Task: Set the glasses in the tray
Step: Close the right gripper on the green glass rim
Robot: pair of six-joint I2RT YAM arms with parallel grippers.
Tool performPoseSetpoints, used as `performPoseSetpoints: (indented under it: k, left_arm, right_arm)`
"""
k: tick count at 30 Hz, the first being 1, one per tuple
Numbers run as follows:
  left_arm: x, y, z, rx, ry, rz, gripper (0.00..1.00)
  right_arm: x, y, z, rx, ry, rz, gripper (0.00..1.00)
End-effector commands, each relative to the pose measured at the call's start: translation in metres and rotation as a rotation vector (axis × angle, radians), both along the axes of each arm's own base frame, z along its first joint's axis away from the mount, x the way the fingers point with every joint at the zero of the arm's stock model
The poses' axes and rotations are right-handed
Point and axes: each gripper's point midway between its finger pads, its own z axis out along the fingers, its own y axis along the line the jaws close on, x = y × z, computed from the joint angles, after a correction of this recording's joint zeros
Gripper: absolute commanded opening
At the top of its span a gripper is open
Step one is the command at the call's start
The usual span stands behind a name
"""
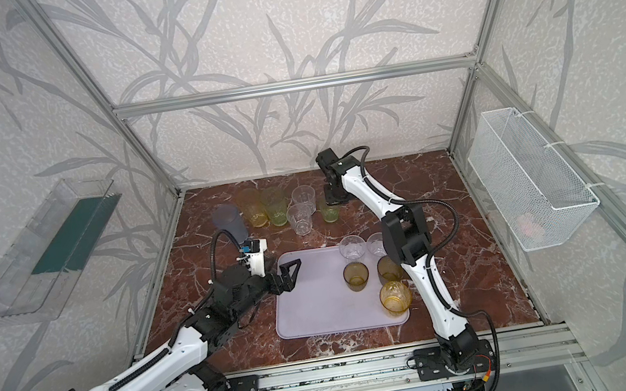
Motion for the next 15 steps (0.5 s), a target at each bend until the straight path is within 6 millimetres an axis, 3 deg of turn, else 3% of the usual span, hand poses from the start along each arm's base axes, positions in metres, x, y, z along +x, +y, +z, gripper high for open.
performPoseSetpoints:
  k: [1,15]
  left_arm:
    - [0.003,0.003,-0.004,0.003,0.005,0.022,0.99]
    - [0.008,0.013,-0.004,0.007,0.058,0.103,0.99]
  right_arm:
    - [0.001,-0.006,0.049,0.037,-0.111,-0.011,0.00]
    - [-0.042,-0.026,0.105,0.105,-0.281,0.003,0.00]
